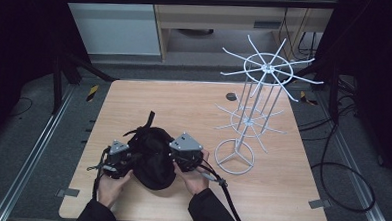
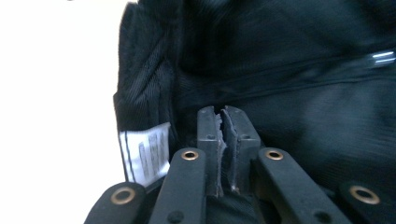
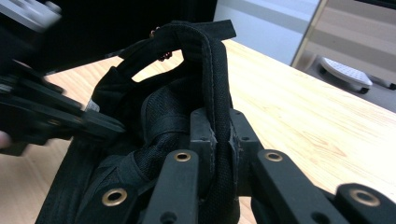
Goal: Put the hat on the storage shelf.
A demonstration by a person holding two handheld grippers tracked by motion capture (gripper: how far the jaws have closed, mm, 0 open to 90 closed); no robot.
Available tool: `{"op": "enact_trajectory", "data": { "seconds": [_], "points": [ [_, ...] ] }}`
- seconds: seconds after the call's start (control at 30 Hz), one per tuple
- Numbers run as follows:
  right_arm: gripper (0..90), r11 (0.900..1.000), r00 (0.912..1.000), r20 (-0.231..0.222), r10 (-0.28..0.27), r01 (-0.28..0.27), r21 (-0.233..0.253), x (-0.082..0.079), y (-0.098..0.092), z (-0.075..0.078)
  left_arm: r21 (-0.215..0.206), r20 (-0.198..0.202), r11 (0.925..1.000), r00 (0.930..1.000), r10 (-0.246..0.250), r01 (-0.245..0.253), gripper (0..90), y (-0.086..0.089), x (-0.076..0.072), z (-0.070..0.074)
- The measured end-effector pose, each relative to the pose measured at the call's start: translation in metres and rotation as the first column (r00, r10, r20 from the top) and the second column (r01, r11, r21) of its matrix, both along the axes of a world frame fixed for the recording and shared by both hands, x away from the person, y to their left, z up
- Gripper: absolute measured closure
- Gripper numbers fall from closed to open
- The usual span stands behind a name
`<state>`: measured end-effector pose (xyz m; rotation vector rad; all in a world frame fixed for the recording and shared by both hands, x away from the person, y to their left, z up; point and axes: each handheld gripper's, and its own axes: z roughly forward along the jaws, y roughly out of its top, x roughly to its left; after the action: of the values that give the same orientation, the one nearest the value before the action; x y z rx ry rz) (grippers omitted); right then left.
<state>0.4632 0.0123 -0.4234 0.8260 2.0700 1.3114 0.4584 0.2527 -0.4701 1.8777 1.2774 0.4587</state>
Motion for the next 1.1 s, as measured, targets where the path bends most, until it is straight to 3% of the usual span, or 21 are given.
{"op": "enact_trajectory", "data": {
  "seconds": [0.1,0.17,0.27,0.37,0.4,0.5,0.63,0.73,0.87,1.1],
  "points": [
    [83.3,1.000,1.0000,0.003,-0.008,0.008,-0.002,0.001,-0.003,0.001,-0.034,0.021,0.9993,0.9997,-0.012,0.012,81.0,0.000,-0.005,0.008],
    [83.3,1.000,0.9999,0.006,-0.009,0.009,-0.002,0.001,-0.007,0.001,-0.068,0.068,0.9973,0.9975,-0.020,0.025,79.1,0.001,-0.012,0.022],
    [83.3,1.000,0.9999,0.011,-0.011,0.011,-0.007,0.001,-0.012,0.002,-0.092,0.103,0.9952,0.9944,-0.023,0.032,76.9,0.001,-0.016,0.033],
    [83.3,1.000,0.9998,0.013,-0.016,0.016,-0.006,0.001,-0.014,0.002,-0.083,0.124,0.9963,0.9922,-0.010,0.021,71.9,0.001,-0.017,0.036],
    [83.3,1.000,0.9997,0.016,-0.020,0.020,-0.005,0.001,-0.017,0.004,-0.058,0.135,0.9983,0.9907,0.014,-0.006,68.4,0.003,-0.016,0.035],
    [83.3,1.000,0.9996,0.021,-0.021,0.021,-0.002,0.000,-0.018,0.005,-0.046,0.120,0.9984,0.9920,0.039,-0.034,61.1,0.008,-0.014,0.031],
    [83.3,1.000,0.9993,0.037,-0.010,0.011,-0.010,-0.002,-0.019,0.009,0.001,0.053,0.9988,0.9974,0.050,-0.050,57.9,0.018,0.001,0.015],
    [83.3,1.000,0.9987,0.050,-0.004,0.005,-0.021,-0.002,-0.017,0.011,0.006,0.019,0.9995,0.9994,0.030,-0.030,61.6,0.018,0.010,0.005],
    [83.3,1.000,0.9982,0.060,0.008,-0.007,-0.030,-0.003,-0.015,0.013,0.010,0.012,0.9999,0.9998,-0.014,0.014,69.3,0.014,0.018,-0.002],
    [83.4,0.998,0.9941,0.103,0.033,-0.028,-0.049,-0.004,-0.012,0.021,-0.008,0.012,0.9998,0.9997,-0.021,0.021,78.7,0.010,0.027,-0.004]
  ]
}}
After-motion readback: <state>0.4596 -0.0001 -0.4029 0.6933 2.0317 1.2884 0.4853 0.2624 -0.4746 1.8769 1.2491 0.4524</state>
